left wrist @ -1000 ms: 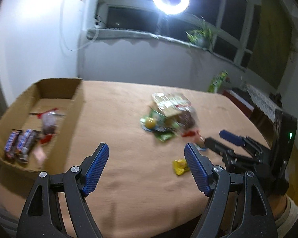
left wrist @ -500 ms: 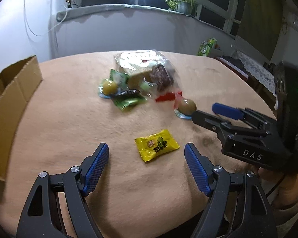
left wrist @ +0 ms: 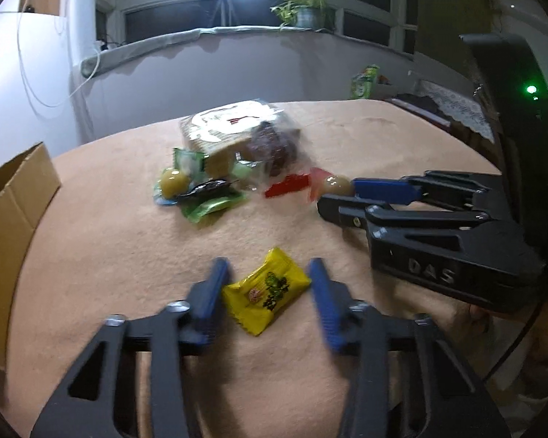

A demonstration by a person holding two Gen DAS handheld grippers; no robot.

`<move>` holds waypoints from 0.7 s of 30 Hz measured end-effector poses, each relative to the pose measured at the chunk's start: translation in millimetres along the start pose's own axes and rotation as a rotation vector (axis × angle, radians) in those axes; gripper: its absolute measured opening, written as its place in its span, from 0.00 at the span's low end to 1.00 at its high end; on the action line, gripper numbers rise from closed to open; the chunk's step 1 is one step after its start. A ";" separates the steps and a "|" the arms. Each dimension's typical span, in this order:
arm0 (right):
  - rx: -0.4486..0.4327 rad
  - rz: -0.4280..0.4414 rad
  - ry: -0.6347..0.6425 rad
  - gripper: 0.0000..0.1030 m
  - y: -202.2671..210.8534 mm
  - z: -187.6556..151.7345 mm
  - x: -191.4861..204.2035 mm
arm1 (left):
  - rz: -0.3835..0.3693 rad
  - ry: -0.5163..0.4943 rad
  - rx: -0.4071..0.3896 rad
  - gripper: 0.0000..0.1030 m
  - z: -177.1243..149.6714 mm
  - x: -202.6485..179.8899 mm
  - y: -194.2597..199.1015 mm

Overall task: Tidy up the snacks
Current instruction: 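Grasp the yellow candy packet with the left tool while the right tool grasps the egg-shaped sweet, then carry both sweets to the box and open both tools to release them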

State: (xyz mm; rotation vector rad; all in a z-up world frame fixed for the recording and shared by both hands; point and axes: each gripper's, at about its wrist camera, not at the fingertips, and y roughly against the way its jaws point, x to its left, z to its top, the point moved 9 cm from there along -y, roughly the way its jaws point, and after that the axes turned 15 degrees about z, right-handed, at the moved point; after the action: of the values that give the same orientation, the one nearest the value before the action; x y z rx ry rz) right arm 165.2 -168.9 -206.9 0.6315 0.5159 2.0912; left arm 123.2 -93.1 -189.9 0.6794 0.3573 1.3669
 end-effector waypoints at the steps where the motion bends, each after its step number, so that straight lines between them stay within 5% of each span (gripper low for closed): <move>1: -0.004 0.001 0.000 0.32 0.5 -0.3 0.1 | -0.001 0.006 -0.003 0.38 -0.3 0.7 0.3; 7: -0.028 0.010 -0.008 0.30 3.0 -0.5 -1.0 | -0.020 0.055 -0.003 0.25 -0.6 9.4 1.9; 21: -0.101 0.070 -0.106 0.28 20.0 3.4 -7.8 | -0.052 0.130 -0.018 0.20 0.9 21.6 18.8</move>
State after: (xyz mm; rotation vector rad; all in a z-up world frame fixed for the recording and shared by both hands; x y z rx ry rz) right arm 158.6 -185.7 -194.7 0.7060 0.3310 2.1219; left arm 113.3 -71.3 -174.2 0.5641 0.4628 1.3662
